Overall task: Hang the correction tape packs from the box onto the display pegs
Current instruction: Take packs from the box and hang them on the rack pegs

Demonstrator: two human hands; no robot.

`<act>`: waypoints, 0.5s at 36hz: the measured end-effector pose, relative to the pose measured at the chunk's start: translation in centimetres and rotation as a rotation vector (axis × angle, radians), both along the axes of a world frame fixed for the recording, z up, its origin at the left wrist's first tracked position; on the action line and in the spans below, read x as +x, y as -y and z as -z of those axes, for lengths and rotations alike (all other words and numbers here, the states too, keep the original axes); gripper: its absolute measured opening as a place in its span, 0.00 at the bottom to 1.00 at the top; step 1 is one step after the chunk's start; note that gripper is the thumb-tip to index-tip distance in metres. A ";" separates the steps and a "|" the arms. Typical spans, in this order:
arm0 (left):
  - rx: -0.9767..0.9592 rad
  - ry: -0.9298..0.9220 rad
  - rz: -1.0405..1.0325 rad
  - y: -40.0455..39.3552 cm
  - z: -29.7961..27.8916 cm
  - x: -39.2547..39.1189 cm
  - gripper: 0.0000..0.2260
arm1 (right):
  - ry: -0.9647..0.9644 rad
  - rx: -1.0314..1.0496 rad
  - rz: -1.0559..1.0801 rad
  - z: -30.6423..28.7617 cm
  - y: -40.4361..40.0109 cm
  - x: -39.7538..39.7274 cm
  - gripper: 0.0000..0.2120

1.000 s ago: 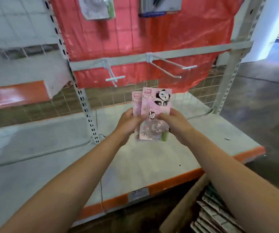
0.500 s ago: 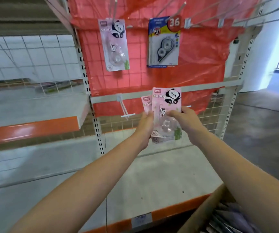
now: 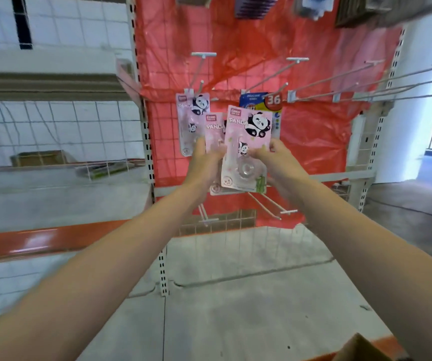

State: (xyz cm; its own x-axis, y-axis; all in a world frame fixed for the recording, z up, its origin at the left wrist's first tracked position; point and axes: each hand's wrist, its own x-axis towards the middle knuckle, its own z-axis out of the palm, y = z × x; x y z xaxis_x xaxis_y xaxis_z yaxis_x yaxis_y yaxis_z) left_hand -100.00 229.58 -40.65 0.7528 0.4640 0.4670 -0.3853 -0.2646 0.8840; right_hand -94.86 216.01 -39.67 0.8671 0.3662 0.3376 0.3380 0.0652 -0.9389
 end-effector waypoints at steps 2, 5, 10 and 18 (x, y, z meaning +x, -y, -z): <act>0.036 0.053 -0.020 -0.5 -1.3 -0.7 0.29 | 0.002 0.034 -0.057 -1.2 -0.4 -0.3 0.15; 0.072 0.143 -0.076 -1.1 -3.1 -1.3 0.24 | 0.027 0.054 -0.103 -2.5 -1.1 -0.5 0.22; 0.073 0.180 -0.147 -2.0 -5.3 -1.5 0.14 | 0.051 0.038 -0.115 -3.6 -2.4 -0.3 0.18; 0.043 0.089 -0.243 -3.1 -6.2 -1.0 0.15 | 0.050 -0.003 -0.097 -4.2 -4.1 0.4 0.23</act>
